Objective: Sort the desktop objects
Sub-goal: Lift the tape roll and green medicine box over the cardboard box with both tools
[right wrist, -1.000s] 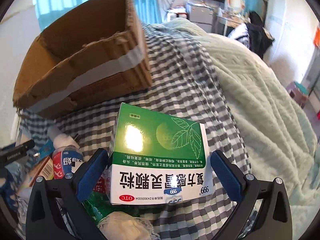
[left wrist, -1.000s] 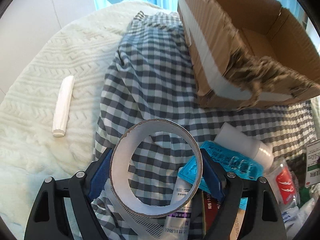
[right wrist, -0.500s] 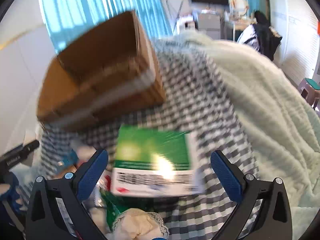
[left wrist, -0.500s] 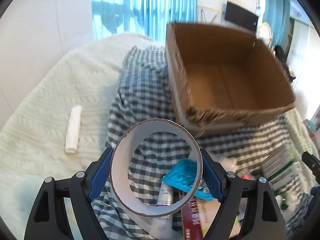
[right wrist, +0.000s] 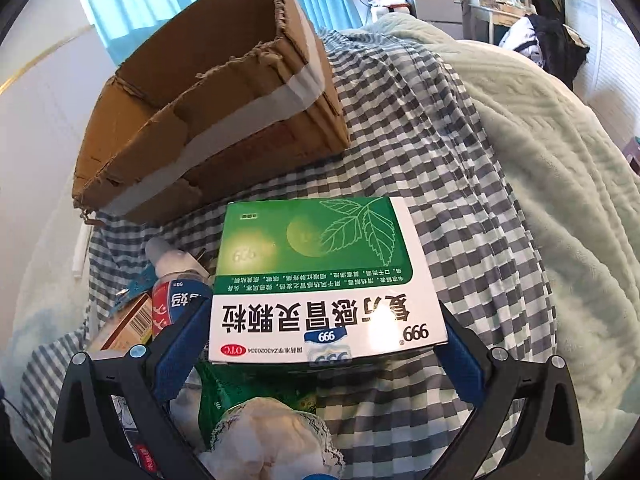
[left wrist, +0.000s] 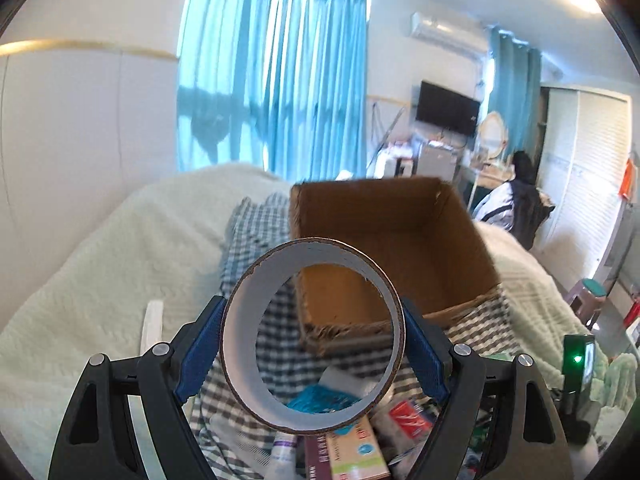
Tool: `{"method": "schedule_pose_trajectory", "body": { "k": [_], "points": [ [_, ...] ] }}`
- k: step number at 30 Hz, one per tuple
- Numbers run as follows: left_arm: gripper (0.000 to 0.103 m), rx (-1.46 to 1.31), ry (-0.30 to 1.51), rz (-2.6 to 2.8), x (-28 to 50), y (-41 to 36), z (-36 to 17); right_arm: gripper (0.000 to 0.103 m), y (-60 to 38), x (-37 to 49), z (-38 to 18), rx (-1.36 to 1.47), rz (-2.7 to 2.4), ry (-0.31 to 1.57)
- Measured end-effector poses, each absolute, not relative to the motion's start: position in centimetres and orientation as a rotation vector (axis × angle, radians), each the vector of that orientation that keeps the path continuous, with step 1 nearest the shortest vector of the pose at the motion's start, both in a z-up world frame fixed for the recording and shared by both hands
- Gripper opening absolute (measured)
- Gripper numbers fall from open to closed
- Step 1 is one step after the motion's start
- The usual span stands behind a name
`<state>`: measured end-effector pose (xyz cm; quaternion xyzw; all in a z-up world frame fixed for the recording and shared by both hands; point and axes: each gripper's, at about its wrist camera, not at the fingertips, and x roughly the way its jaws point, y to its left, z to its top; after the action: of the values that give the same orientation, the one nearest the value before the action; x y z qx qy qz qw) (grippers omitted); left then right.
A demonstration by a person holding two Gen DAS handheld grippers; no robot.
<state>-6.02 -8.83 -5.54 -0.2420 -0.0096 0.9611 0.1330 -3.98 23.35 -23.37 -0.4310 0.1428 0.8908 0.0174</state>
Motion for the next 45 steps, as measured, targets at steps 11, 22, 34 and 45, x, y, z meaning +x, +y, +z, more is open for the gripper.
{"method": "schedule_pose_trajectory", "body": {
  "k": [11, 22, 34, 45],
  "points": [
    [0.085, -0.529, -0.004, 2.785, -3.4, -7.8, -2.7, 0.091, 21.6, -2.1, -20.3, -1.21, 2.857, 0.328],
    [0.085, -0.34, -0.011, 2.791, 0.3, -7.8, 0.7, 0.091, 20.7, 3.4, -12.1, -0.816, 2.993, 0.263],
    [0.085, -0.21, -0.026, 2.767, 0.8, -8.0, 4.6, 0.091, 18.2, 8.7, -3.5, -0.426, 3.094, 0.148],
    [0.085, -0.162, -0.022, 2.793, -2.4, -8.1, 7.0, 0.091, 15.3, 8.1, 2.5, -0.165, 3.149, 0.049]
  ]
}}
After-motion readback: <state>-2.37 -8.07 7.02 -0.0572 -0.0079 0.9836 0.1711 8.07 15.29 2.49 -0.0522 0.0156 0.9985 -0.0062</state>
